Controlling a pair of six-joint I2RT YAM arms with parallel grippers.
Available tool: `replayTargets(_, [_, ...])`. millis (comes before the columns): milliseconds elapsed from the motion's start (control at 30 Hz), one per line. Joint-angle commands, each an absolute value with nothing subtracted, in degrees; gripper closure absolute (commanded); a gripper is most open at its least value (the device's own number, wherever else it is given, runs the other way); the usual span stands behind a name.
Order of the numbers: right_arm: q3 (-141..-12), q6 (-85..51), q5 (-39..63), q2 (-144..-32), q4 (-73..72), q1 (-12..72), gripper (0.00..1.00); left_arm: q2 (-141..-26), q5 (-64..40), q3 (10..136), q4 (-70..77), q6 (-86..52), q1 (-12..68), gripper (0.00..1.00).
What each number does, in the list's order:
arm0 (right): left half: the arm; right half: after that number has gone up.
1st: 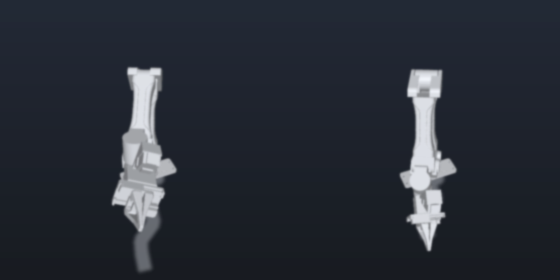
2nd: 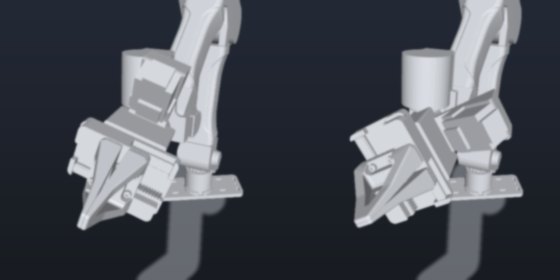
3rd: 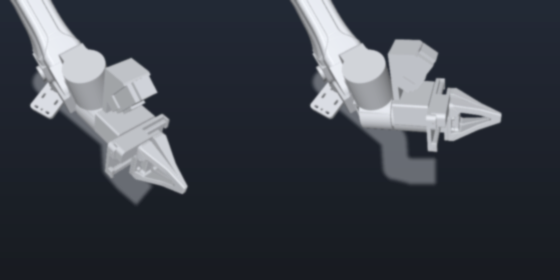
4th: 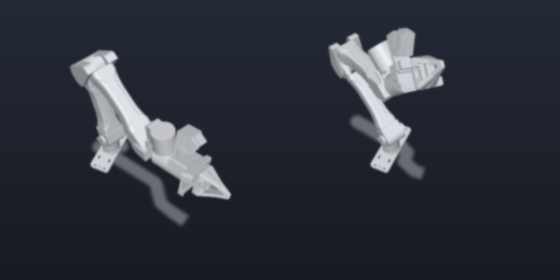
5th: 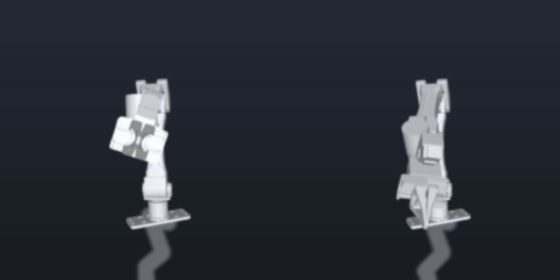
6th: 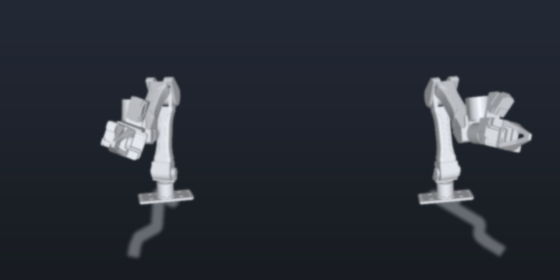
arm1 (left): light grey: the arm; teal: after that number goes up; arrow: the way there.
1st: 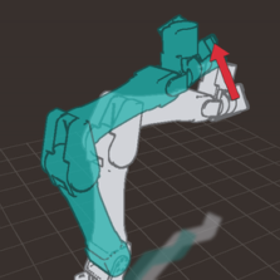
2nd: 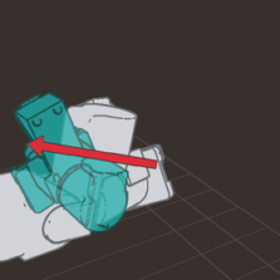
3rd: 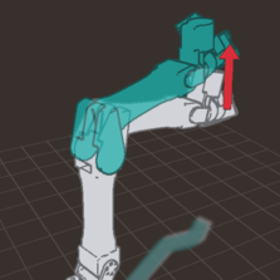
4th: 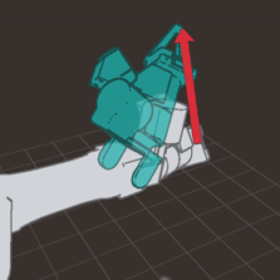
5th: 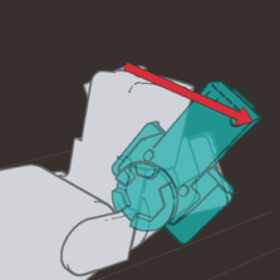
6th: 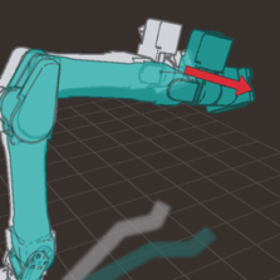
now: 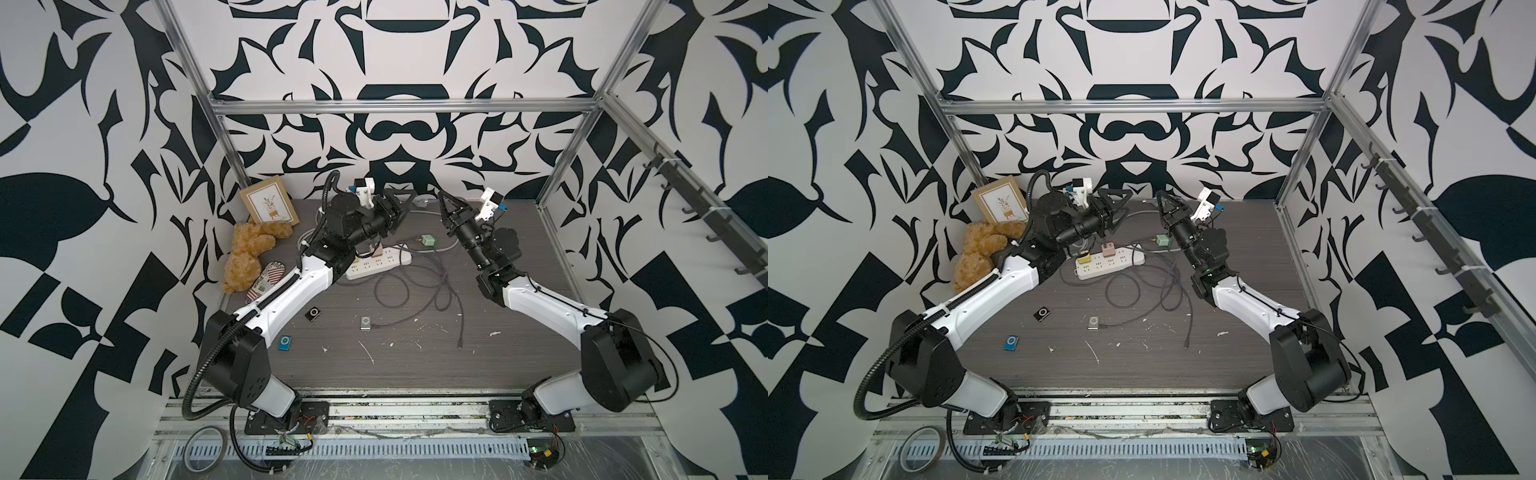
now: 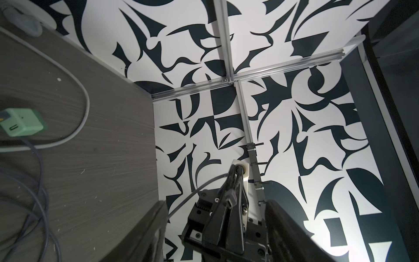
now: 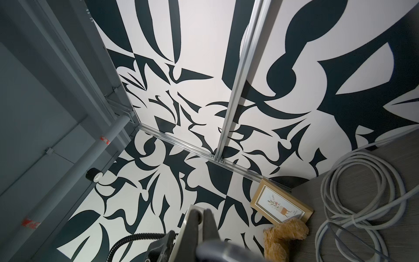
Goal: Charge mp3
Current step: Pick up the charging cable from the center of the board.
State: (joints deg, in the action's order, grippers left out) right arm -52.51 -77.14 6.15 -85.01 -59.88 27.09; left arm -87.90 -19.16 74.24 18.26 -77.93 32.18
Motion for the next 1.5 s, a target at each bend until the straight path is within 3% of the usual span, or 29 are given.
replayTargets(0, [-53.44,-74.41,6.06,-84.83,-66.49,28.29,1.0,-89.52,-20.45,78.02,15.06,-83.12,32.92,0.28])
replayTargets(200, [-52.17,-72.18,5.45,-84.43,-68.04,29.25,1.0,-92.01,-20.64,79.1,19.43,-88.58,33.75,0.31])
replayTargets(1367, [-49.94,-67.96,4.99,-83.5,-67.72,30.53,1.0,-93.47,-23.8,82.97,11.47,-91.67,34.22,1.0])
replayTargets(1467, [-49.89,-68.19,5.66,-83.14,-67.67,30.61,1.0,-93.45,-23.6,83.01,11.64,-91.51,34.1,1.0])
